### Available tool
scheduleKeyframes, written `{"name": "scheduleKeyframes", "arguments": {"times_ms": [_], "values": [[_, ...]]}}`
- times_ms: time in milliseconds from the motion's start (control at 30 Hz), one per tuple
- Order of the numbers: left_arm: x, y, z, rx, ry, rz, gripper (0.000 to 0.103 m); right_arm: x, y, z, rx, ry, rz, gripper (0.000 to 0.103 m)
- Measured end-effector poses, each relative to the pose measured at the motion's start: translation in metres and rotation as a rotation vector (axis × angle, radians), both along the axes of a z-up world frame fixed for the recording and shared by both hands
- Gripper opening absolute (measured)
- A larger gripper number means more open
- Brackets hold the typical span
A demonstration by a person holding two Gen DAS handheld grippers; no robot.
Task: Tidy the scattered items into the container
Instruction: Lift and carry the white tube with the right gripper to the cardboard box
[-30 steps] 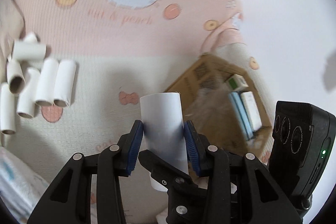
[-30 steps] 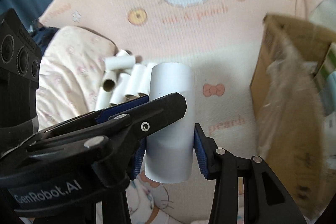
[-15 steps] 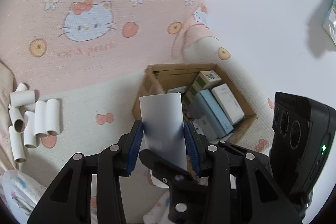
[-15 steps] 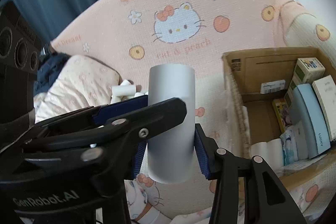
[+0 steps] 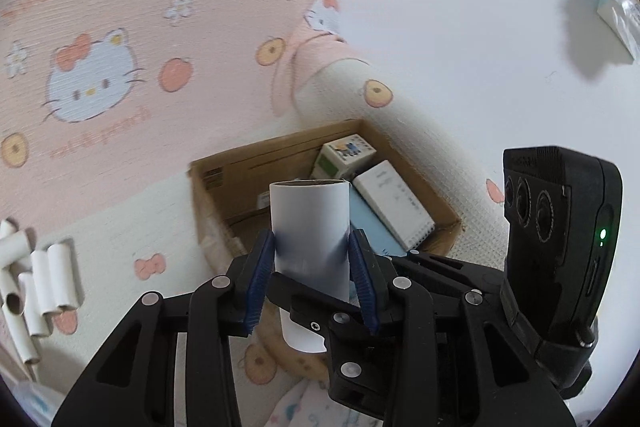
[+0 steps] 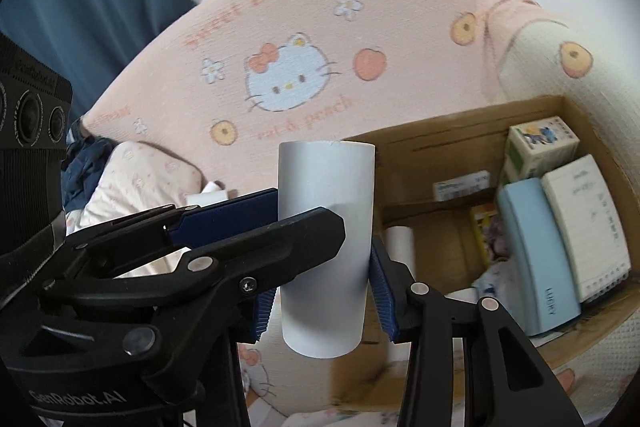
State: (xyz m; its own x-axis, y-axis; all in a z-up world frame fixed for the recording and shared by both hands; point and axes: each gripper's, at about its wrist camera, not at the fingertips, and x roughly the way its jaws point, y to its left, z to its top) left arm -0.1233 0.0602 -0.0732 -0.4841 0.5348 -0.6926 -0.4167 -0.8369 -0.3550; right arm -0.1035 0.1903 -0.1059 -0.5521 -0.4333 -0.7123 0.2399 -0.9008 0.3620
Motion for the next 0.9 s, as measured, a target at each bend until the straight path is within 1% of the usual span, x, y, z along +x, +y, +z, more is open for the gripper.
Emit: {"name": "scheduleKeyframes", "arguments": {"times_ms": [233, 367, 433, 500, 567, 600, 667, 767, 833, 900], "values": [[-0.035, 0.035, -0.015, -0.021, -0.072, -0.049, 0.042, -0.035, 0.031, -0.015, 0.043, -0.088, 0.003, 0.04], [-0.062, 0.049, -0.034, -0.01, -0.155, -0.086, 0.042, -0.06, 0.045, -0.029, 0.081, -0.171, 0.015, 0.04], [-0.074, 0.054, -0.043, -0.018, -0.193, -0.099, 0.042, -0.074, 0.052, -0.04, 0.08, -0.212, 0.032, 0.04], [-0.087, 0.059, -0.056, -0.035, -0.249, -0.109, 0.041, -0.087, 0.056, -0.053, 0.079, -0.265, 0.051, 0.04], [-0.098, 0.061, -0.067, -0.048, -0.298, -0.104, 0.041, -0.098, 0.058, -0.065, 0.064, -0.312, 0.055, 0.04], [-0.102, 0.061, -0.071, -0.058, -0.309, -0.098, 0.041, -0.102, 0.058, -0.07, 0.055, -0.325, 0.053, 0.04], [-0.107, 0.06, -0.075, -0.105, -0.299, -0.081, 0.041, -0.111, 0.054, -0.081, 0.049, -0.353, 0.063, 0.04], [-0.108, 0.057, -0.071, -0.202, -0.217, -0.045, 0.042, -0.125, 0.047, -0.098, 0.08, -0.399, 0.065, 0.04], [-0.107, 0.051, -0.067, -0.228, -0.174, -0.04, 0.042, -0.133, 0.042, -0.108, 0.102, -0.426, 0.062, 0.04], [-0.105, 0.043, -0.063, -0.227, -0.14, -0.039, 0.042, -0.139, 0.039, -0.116, 0.107, -0.455, 0.061, 0.04]]}}
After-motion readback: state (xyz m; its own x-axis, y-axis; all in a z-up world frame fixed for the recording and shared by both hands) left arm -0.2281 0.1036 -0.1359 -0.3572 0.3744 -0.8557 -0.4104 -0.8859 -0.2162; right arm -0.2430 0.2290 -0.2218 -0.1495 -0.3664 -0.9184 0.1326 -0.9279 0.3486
